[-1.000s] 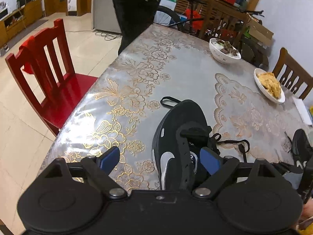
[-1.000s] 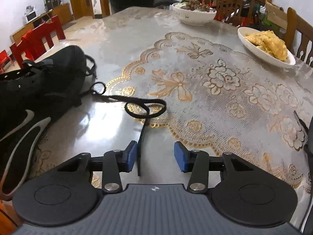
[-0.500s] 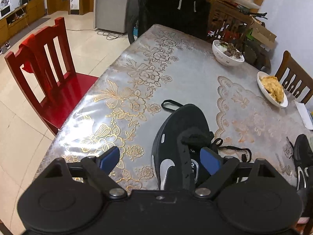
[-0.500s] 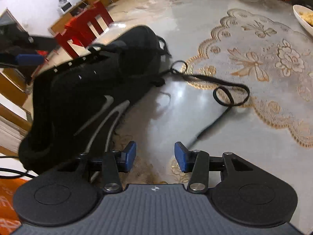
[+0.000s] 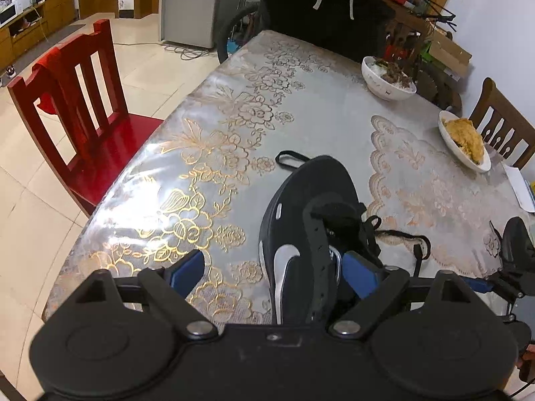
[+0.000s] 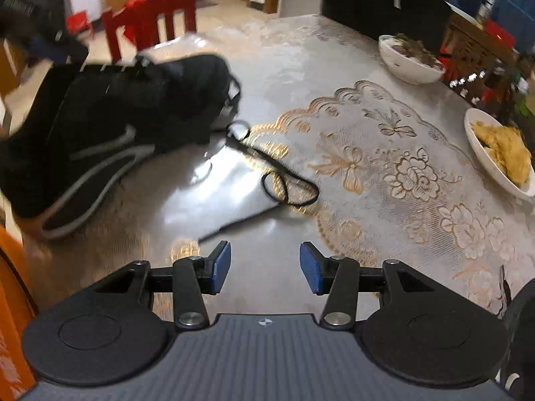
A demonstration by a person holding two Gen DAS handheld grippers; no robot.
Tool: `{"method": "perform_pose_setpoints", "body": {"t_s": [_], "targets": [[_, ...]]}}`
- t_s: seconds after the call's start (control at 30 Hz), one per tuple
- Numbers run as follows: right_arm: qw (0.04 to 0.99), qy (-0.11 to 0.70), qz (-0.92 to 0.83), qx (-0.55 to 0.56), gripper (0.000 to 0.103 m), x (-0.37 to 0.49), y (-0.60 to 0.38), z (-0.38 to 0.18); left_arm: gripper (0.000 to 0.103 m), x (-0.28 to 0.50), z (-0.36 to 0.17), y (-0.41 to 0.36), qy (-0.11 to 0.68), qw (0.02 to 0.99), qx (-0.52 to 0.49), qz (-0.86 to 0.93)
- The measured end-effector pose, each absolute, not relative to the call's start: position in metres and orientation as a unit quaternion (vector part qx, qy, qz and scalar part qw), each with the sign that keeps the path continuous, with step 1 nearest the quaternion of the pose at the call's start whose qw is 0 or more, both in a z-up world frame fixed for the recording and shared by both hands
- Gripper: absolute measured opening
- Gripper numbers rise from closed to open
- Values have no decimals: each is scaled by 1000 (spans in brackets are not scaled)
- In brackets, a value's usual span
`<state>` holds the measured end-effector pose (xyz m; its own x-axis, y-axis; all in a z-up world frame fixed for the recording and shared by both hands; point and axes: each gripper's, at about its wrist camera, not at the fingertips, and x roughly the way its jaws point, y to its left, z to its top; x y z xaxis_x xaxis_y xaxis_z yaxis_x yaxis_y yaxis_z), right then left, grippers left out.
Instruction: Lace up shoes with both hands
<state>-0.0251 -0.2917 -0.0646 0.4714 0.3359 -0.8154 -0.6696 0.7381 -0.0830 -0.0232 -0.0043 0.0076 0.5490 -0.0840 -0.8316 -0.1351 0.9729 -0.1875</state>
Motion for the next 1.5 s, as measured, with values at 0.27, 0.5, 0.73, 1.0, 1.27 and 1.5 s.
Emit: {"method": "perform_pose_setpoints", "body": {"t_s": [0.27, 0.5, 0.73, 1.0, 1.27, 1.5], "targets": [[809, 413, 347, -234, 48, -33, -263, -80, 88, -34, 16, -6, 456, 882, -114, 27], [795, 334, 420, -283, 46, -32, -258, -55, 88, -46, 15, -6, 461, 880, -111, 30], [624, 228, 525, -531, 40, -29, -264, -63, 88, -53, 18, -11, 456, 883, -106, 32], [514, 224, 585, -586, 39, 6, -234, -73, 88, -56, 16, -11, 459, 879, -118, 46], [554, 299, 604, -489, 2, 36, -231, -61, 88, -56, 19, -16, 460, 879, -119, 33], [708, 405, 549, -184, 2, 76, -259, -16, 88, -39, 20, -26, 457, 885, -88, 4]]}}
